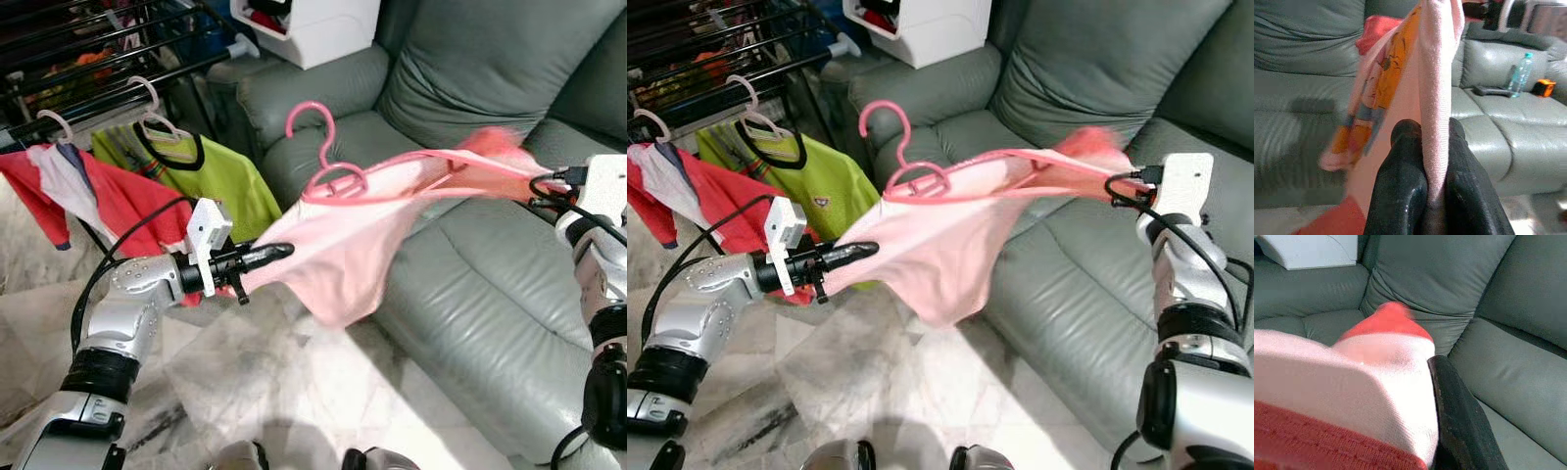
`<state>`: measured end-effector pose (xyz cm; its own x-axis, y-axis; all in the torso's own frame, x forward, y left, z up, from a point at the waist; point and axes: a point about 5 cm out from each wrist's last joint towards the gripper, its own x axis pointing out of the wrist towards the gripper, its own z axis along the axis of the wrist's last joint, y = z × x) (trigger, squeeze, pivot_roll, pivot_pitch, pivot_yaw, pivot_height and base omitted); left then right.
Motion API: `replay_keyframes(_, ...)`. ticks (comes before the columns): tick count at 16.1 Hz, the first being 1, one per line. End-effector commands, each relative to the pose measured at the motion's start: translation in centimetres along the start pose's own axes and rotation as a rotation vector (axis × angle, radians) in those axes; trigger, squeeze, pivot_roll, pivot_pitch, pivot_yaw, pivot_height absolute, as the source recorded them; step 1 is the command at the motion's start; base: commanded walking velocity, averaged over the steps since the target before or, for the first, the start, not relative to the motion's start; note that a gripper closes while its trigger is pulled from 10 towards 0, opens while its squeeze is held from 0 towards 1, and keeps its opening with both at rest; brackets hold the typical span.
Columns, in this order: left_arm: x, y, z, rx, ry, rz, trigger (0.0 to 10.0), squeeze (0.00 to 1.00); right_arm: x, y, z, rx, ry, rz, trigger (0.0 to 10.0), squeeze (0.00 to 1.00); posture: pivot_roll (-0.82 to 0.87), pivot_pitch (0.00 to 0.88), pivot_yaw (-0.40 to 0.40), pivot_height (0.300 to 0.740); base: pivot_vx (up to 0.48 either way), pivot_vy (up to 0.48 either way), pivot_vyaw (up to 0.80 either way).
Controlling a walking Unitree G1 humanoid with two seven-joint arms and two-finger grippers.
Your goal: Hang hanger
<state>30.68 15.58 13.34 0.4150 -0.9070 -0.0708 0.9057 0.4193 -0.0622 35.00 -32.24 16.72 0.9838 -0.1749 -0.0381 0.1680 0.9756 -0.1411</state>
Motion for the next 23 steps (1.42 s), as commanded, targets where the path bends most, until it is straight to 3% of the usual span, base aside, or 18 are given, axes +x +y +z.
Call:
replay_keyframes(1, -0.3, -0.2, 0.2, 0.02, 0.015, -0.025, 0.0, 0.0, 0.0, 0.0, -0.3, 0.01, 0.008, -0.014, 0.0, 0.0, -0.05, 0.092, 0.009, 0.74, 0.0, 0.0, 0.0)
replay_keyframes(3, -0.4, -0.1, -2.2, 0.149, 0.179, 0.007, 0.0, 0.0, 0.6, 2.0, 0.8, 0.05, -0.051, 0.067, 0.0, 0.0, -0.05, 0.092, 0.009, 0.74, 0.0, 0.0, 0.0)
replay_keyframes(5, -0.3, 1.2, -3.9, 0.221, 0.306, 0.174, 0.0, 0.0, 0.7, 4.0, 1.4, 0.09, -0.086, 0.159, 0.0, 0.0, -0.05, 0.091, 0.01, 0.74, 0.0, 0.0, 0.0)
replay_keyframes(8, 1.6, 2.0, -4.4, 0.228, 0.291, 0.39, 0.0, 0.0, 0.0, 8.6, 1.6, 0.114, -0.135, 0.297, 0.0, 0.0, -0.06, 0.089, 0.013, 0.74, 0.0, 0.0, 0.0)
replay_keyframes(11, 3.0, 2.6, -4.7, 0.248, 0.279, 0.57, 0.0, 0.0, -0.6, 11.0, 1.5, 0.145, -0.142, 0.346, 0.0, 0.0, -0.06, 0.089, 0.013, 0.74, 0.0, 0.0, 0.0)
replay_keyframes(15, 3.9, 3.8, -4.5, 0.124, 0.193, 0.93, 0.0, 0.0, -1.3, 13.5, 2.4, 0.219, -0.167, 0.39, 0.0, 0.0, -0.06, 0.072, 0.009, 0.74, 0.0, 0.0, 0.0)
replay_keyframes(17, 3.7, 4.5, -3.6, 0.09, 0.13, 1.068, 0.0, 0.0, -1.9, 14.7, 2.4, 0.25, -0.17, 0.435, 0.0, 0.0, -0.06, 0.07, 0.008, 0.74, 0.0, 0.0, 0.0)
replay_keyframes(18, 3.9, 4.6, -3.1, 0.029, 0.076, 1.099, 0.0, 0.0, -2.5, 15.8, 1.6, 0.252, -0.139, 0.473, 0.0, 0.0, -0.06, 0.068, 0.008, 0.74, 0.0, 0.0, 0.0)
replay_keyframes(21, 4.2, 4.8, -2.5, -0.016, 0.035, 1.12, 0.0, 0.0, -4.9, 18.9, -0.2, 0.236, -0.051, 0.69, 0.0, 0.0, -0.05, 0.064, 0.01, 0.74, 0.0, 0.0, 0.0)
replay_keyframes(22, 4.3, 4.9, -2.5, -0.052, 0.019, 1.132, 0.0, 0.0, -6.4, 20.3, -1.4, 0.221, 0.018, 0.83, 0.0, 0.0, -0.05, 0.064, 0.01, 0.74, 0.0, 0.0, 0.0)
replay_keyframes(23, 4.4, 5.0, -2.4, -0.078, 0.005, 1.144, 0.0, 0.0, -8.3, 21.2, -3.2, 0.139, 0.105, 0.972, 0.0, 0.0, -0.05, 0.062, 0.009, 0.74, 0.0, 0.0, 0.0)
